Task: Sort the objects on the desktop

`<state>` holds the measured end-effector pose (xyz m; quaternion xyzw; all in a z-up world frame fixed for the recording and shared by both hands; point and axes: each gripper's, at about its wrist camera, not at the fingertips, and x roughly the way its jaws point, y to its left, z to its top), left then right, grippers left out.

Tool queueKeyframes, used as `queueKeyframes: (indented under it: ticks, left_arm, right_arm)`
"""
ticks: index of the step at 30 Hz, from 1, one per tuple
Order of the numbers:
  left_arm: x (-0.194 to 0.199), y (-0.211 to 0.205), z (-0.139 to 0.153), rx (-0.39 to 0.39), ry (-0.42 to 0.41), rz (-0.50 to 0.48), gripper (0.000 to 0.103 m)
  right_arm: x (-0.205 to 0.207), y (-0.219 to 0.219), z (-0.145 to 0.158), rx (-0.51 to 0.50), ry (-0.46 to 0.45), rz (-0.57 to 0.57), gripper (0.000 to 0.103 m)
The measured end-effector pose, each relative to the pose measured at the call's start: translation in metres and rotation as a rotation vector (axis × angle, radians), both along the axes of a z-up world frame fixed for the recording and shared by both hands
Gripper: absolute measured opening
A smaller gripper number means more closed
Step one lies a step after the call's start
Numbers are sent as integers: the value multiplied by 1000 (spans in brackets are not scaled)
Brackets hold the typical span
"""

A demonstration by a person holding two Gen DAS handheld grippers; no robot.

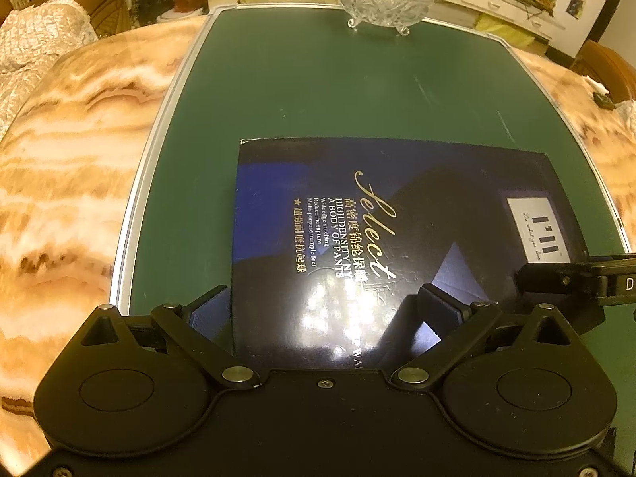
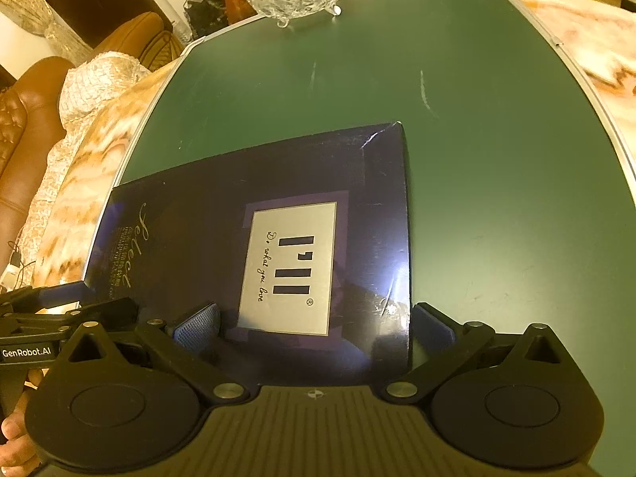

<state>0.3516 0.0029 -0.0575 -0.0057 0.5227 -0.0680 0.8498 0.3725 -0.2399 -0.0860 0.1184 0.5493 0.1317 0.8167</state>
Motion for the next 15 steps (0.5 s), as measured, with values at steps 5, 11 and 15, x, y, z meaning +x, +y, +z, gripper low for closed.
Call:
queueKeyframes:
  ticks: [5,11,15]
  left_arm:
    - [0,0,0,-3,3,2,100]
    - [-1,0,0,-2,1,4,100]
    - [-2,0,0,1,0,5,100]
  right_arm:
    - [-1,3,1,-13,-5,5,103]
    - [-2,8,1,-26,-12,1,103]
    - [-2,10,0,-33,-19,8,103]
